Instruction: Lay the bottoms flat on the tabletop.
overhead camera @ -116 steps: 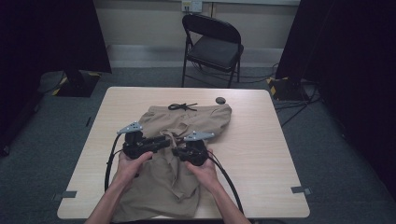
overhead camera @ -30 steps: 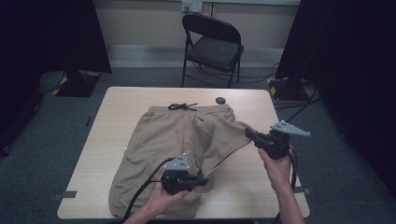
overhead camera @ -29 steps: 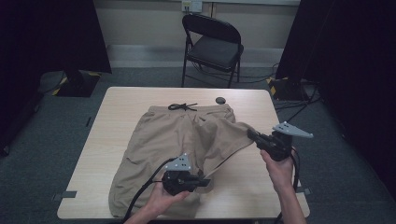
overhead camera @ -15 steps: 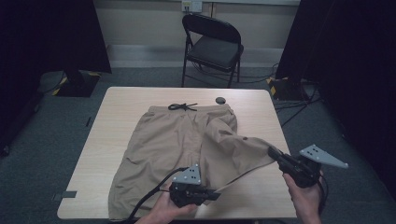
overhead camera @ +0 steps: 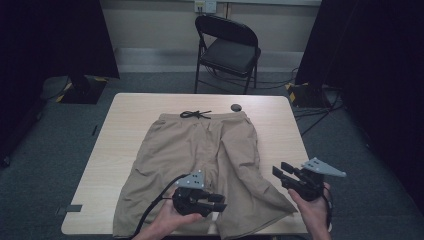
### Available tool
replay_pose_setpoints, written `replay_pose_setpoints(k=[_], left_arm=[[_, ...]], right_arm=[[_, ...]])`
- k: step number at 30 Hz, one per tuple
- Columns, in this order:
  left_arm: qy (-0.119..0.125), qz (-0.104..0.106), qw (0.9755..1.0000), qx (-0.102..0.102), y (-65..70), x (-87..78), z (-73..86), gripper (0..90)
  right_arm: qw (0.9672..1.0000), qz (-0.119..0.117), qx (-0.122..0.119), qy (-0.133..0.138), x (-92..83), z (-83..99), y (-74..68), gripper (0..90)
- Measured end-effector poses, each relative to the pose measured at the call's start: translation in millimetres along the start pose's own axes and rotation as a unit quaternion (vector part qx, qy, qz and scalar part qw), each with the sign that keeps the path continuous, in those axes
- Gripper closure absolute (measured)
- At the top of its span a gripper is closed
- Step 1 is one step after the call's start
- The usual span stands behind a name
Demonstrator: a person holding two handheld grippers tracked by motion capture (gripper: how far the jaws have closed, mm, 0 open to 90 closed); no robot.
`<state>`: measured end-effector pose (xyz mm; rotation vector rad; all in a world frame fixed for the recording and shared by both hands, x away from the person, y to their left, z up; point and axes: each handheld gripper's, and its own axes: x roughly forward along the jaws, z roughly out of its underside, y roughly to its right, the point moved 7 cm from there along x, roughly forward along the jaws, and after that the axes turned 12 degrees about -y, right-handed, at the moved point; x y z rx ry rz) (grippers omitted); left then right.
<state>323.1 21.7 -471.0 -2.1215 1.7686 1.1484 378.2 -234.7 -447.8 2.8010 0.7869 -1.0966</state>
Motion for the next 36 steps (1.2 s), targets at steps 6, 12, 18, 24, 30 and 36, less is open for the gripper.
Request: replay_pose_setpoints(k=[6,12,18,24,30,36], left_arm=[[-0.038,0.024,0.999,0.002,3.6,37.0,11.8,58.5],[-0.064,0.018,0.9977,0.005,0.4,56.0,19.2,58.1],[-0.085,0.028,0.9959,0.014,4.0,61.2,27.1,55.9],[-0.1,0.025,0.9945,0.019,6.7,66.3,37.1,55.2],[-0.104,0.027,0.994,0.02,6.3,66.1,39.9,55.2],[-0.108,0.032,0.9935,0.018,5.8,64.1,40.7,55.0]], right_arm=[[0.9962,-0.026,0.013,-0.083,61.1,21.8,6.6,54.9],[0.9929,-0.042,0.017,-0.11,90.6,24.8,7.8,54.5],[0.9939,-0.027,0.013,-0.106,97.5,22.2,12.8,88.9],[0.9965,0.005,0.052,-0.065,70.2,9.2,48.7,90.0],[0.9938,0.051,0.065,-0.074,54.1,18.4,80.8,90.0],[0.9902,0.079,0.082,-0.08,51.3,39.4,96.4,75.9]])
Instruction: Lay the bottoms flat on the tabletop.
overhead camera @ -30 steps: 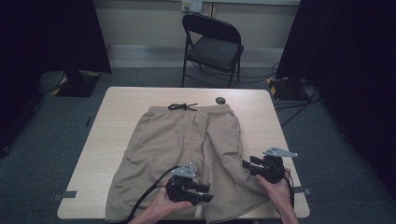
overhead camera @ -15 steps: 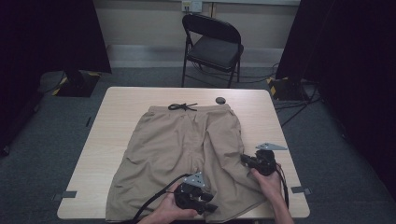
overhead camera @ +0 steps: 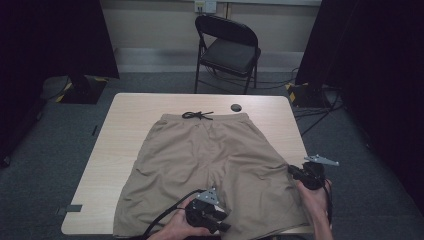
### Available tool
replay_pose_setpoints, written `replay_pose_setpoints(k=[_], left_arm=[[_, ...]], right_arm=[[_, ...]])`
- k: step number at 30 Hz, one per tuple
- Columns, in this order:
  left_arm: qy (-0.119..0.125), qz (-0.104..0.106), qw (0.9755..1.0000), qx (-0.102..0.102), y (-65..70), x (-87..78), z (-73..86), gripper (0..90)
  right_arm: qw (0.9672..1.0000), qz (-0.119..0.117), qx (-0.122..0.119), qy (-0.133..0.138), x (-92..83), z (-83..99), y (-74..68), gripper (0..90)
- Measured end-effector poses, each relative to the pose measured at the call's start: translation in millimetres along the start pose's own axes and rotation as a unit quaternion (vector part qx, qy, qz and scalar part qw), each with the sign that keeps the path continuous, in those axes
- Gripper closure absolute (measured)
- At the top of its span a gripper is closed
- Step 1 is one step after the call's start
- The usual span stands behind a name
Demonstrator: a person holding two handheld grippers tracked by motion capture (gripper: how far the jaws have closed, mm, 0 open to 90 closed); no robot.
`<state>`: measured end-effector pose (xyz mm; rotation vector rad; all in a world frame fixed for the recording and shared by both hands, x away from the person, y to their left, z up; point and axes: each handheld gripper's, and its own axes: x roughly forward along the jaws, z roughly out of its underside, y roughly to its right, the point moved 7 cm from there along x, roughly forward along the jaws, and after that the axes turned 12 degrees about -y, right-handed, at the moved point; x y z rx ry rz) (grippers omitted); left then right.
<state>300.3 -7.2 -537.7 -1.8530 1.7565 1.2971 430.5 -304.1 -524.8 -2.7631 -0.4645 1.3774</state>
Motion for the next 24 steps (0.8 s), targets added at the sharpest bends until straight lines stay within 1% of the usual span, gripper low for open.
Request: replay_pose_setpoints(k=[1,2,3,4,5,6,8,10,11,12,13,14,15,16,17,19,20,21,22,23,24], left_arm=[[0.004,0.0,1.0,-0.003,0.2,-0.9,-0.4,55.0],[0.012,0.005,0.9999,-0.001,0.9,-1.9,-1.5,55.0],[0.013,0.005,0.9999,-0.001,1.3,-4.3,-2.1,55.0],[0.016,0.003,0.9999,0.0,0.7,-7.2,-2.8,55.0],[0.027,0.002,0.9996,-0.004,0.2,-10.0,-4.5,55.0],[0.032,0.0,0.9995,-0.006,-0.9,-14.1,-5.5,55.0],[0.043,-0.007,0.999,-0.011,-4.3,-22.9,-6.9,55.0],[0.054,-0.016,0.9982,-0.02,-9.6,-31.9,-7.2,54.3],[0.061,-0.018,0.9977,-0.026,-12.1,-36.8,-6.9,54.2],[0.071,-0.028,0.9964,-0.036,-18.5,-47.9,-5.6,53.6],[0.071,-0.028,0.9964,-0.036,-18.5,-47.9,-5.6,52.7],[0.076,-0.033,0.9958,-0.04,-22.0,-54.5,-4.4,52.7],[0.081,-0.04,0.9949,-0.044,-26.1,-61.5,-2.9,51.4],[0.094,-0.054,0.9924,-0.058,-36.1,-76.9,1.6,50.8],[0.094,-0.054,0.9924,-0.058,-36.1,-76.9,1.6,50.7],[0.102,-0.072,0.9897,-0.07,-48.2,-92.4,9.0,50.4],[0.107,-0.094,0.9862,-0.085,-61.7,-107.5,18.9,50.1],[0.107,-0.094,0.9862,-0.085,-61.7,-107.5,18.9,50.1],[0.111,-0.107,0.9836,-0.094,-68.9,-115.1,24.4,49.9],[0.118,-0.12,0.9807,-0.101,-76.7,-123.8,30.8,49.9],[0.129,-0.124,0.9773,-0.114,-83.9,-132.2,37.2,49.6]], right_arm=[[1.0,0.0,0.0,0.0,0.0,0.0,0.0,75.9],[0.9998,-0.01,-0.005,0.019,-6.5,-3.3,-9.1,66.2],[0.9998,-0.01,-0.005,0.019,-6.5,-3.3,-9.1,66.2],[0.9994,-0.014,-0.008,0.03,-11.0,-6.0,-15.1,63.7],[0.9989,-0.023,-0.012,0.039,-15.4,-8.7,-21.9,61.0],[0.9982,-0.031,-0.02,0.048,-19.4,-11.2,-29.7,60.4],[0.9964,-0.052,-0.039,0.055,-25.0,-13.3,-47.3,59.7],[0.9944,-0.072,-0.058,0.051,-25.4,-12.5,-65.0,59.2],[0.9935,-0.081,-0.066,0.045,-23.3,-11.1,-73.1,58.2],[0.9921,-0.088,-0.084,0.03,-16.8,-6.3,-87.4,55.6],[0.9921,-0.088,-0.084,0.03,-16.8,-6.3,-87.4,55.6],[0.9911,-0.087,-0.098,0.02,-12.4,-3.0,-93.3,53.1],[0.9897,-0.084,-0.116,0.001,-3.5,3.8,-102.3,48.9],[0.9888,-0.08,-0.126,-0.008,0.1,7.0,-104.8,48.2],[0.9888,-0.08,-0.126,-0.008,0.1,7.0,-104.8,48.2],[0.9882,-0.077,-0.131,-0.02,5.4,12.2,-106.4,44.9],[0.9881,-0.065,-0.135,-0.033,8.9,17.7,-105.4,40.3],[0.9881,-0.065,-0.135,-0.033,8.9,17.7,-105.4,40.3],[0.9882,-0.048,-0.14,-0.039,11.5,22.9,-103.0,32.6],[0.9882,-0.048,-0.14,-0.039,11.5,22.9,-103.0,32.6],[0.9881,-0.044,-0.141,-0.043,12.0,25.7,-102.4,30.3]])
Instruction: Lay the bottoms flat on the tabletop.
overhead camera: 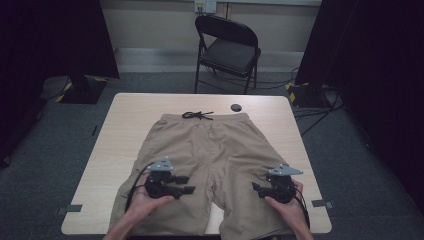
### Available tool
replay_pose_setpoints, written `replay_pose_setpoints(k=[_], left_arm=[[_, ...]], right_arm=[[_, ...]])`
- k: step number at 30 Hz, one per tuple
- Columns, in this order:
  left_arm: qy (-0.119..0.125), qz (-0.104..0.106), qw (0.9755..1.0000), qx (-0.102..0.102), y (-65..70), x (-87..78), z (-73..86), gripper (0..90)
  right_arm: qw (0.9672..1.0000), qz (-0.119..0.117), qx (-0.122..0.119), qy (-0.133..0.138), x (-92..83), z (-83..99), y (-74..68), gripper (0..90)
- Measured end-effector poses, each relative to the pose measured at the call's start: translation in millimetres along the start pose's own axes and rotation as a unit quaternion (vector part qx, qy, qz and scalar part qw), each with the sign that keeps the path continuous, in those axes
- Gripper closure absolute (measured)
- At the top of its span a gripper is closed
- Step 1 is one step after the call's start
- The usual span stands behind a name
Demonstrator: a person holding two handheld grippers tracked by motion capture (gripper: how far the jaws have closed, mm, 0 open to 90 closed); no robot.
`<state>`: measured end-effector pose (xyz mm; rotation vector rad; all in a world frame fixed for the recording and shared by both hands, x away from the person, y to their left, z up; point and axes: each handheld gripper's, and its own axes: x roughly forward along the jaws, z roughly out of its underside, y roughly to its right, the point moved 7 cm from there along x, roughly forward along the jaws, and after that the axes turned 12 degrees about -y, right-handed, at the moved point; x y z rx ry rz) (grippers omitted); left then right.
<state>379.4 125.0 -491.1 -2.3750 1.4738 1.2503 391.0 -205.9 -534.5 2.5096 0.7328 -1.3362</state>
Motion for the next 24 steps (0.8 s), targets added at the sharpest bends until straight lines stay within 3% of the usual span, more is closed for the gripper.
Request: replay_pose_setpoints(k=[2,5,6,10,13,15,16,21,24], left_arm=[[0.015,-0.034,0.9988,-0.031,-26.7,-19.0,7.7,49.4],[0.021,-0.043,0.9978,-0.045,-37.9,-29.9,12.7,48.4],[0.009,-0.061,0.9969,-0.048,-46.6,-37.0,20.5,48.2],[-0.007,-0.073,0.9959,-0.054,-54.0,-44.1,37.2,47.4],[-0.008,-0.064,0.996,-0.061,-53.8,-47.5,50.6,47.3],[-0.02,-0.054,0.9974,-0.045,-47.1,-45.7,56.8,47.2],[-0.043,-0.063,0.9968,-0.025,-42.5,-40.4,65.5,47.5],[-0.055,-0.084,0.9945,-0.03,-53.3,-35.1,77.3,49.5],[-0.041,-0.098,0.9938,-0.034,-62.7,-37.7,80.5,50.9]], right_arm=[[0.9994,0.009,-0.022,-0.024,2.2,9.7,-5.8,27.4],[0.9994,0.014,-0.029,-0.017,0.7,13.9,-7.8,27.4],[0.9993,0.016,-0.029,-0.017,-1.3,16.9,-9.3,27.2],[0.9992,0.012,-0.034,-0.018,-5.3,23.4,-16.7,27.1],[0.9987,0.004,-0.047,-0.018,-10.2,31.2,-25.5,27.1],[0.9984,0.0,-0.052,-0.021,-12.6,34.9,-30.7,27.1],[0.9981,-0.002,-0.056,-0.026,-13.8,36.3,-34.7,27.1],[0.9985,-0.016,-0.042,-0.03,-14.3,34.1,-35.6,26.7],[0.9991,-0.022,-0.031,-0.02,-16.1,28.0,-33.9,26.7]])
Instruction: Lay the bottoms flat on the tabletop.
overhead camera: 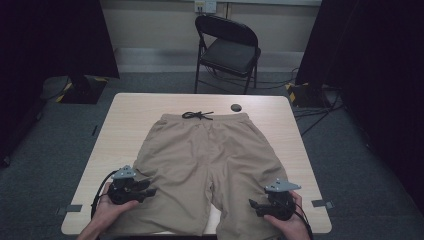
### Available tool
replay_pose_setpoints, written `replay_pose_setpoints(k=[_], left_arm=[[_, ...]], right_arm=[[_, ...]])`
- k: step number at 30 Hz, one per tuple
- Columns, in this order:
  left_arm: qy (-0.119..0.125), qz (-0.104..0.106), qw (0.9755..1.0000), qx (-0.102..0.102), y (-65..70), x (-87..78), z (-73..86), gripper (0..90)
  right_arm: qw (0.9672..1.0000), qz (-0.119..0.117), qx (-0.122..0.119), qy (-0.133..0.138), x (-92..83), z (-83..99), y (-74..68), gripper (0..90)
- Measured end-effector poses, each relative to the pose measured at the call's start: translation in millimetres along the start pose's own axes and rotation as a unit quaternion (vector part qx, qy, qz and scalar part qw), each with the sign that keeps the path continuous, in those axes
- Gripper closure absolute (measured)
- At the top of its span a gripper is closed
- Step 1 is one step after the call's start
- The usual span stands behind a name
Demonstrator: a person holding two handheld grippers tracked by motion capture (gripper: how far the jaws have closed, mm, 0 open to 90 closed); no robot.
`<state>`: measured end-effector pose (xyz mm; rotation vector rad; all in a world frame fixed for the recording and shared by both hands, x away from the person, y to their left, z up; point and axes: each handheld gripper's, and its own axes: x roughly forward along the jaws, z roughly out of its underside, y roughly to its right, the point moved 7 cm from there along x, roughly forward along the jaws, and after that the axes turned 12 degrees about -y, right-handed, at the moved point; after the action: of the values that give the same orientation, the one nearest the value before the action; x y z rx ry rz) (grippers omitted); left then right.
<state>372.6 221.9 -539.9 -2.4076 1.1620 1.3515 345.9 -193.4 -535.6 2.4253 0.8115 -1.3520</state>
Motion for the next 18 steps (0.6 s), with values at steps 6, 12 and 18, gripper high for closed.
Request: replay_pose_setpoints(k=[6,12,18], left_arm=[[0.008,-0.023,0.9997,0.008,-3.0,-2.7,4.6,48.5],[0.006,-0.01,0.9998,0.014,9.2,-9.7,18.9,45.6],[0.004,-0.001,0.9999,0.013,19.4,-15.1,29.5,45.7]], right_arm=[[0.9994,0.008,0.015,0.031,-7.0,-20.1,7.5,24.6],[0.9988,0.014,0.03,0.037,-6.5,-28.1,19.0,23.4],[0.9974,0.023,0.056,0.04,-9.5,-25.2,33.5,23.4]])
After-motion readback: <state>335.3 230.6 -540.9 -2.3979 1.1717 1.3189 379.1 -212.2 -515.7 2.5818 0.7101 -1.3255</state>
